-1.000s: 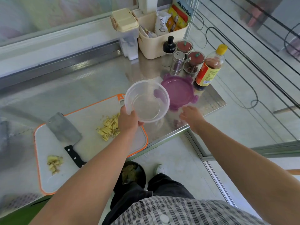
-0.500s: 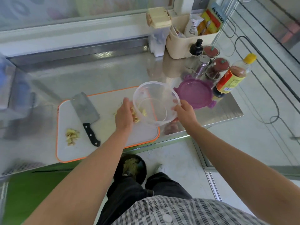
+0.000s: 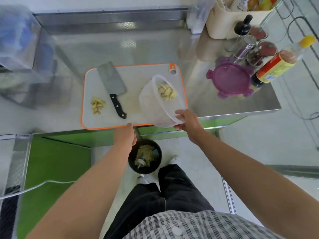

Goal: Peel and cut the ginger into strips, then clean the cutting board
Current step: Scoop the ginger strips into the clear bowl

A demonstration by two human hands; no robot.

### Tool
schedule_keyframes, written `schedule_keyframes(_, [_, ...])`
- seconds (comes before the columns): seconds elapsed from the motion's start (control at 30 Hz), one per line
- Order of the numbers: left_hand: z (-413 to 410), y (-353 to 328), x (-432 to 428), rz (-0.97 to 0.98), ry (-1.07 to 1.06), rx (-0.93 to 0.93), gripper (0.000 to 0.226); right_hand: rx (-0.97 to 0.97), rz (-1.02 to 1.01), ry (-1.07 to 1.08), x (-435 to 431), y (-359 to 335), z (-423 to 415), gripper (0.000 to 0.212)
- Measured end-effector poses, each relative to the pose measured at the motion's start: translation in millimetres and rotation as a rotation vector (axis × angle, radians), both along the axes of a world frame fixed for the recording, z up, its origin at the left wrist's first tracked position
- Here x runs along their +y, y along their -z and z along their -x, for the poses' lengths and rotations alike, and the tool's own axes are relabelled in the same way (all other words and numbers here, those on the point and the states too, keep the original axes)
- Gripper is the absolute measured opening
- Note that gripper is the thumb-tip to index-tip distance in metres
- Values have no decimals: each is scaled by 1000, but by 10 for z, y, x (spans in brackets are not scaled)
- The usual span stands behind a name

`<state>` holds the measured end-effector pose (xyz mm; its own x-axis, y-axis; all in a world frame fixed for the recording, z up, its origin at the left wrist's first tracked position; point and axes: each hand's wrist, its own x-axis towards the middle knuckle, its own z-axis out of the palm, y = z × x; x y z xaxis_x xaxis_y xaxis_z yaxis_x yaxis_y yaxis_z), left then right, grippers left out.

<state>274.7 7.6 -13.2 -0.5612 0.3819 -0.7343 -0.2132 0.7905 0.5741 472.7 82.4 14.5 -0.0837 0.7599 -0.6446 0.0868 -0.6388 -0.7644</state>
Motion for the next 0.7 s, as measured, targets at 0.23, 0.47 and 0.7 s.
schedule_keyframes(0.23, [293,-5,-114,-170,-469,-432,13,63,147,176,-211,194,269,13])
schedule_keyframes(0.47, [346,88,-36,-82,-428,-396,20,48,140,178,-170,297,455,24])
schedule_keyframes(0.7, [332,154,-63,-7,-286,-256,19,-7,115,149,-255,280,425,29])
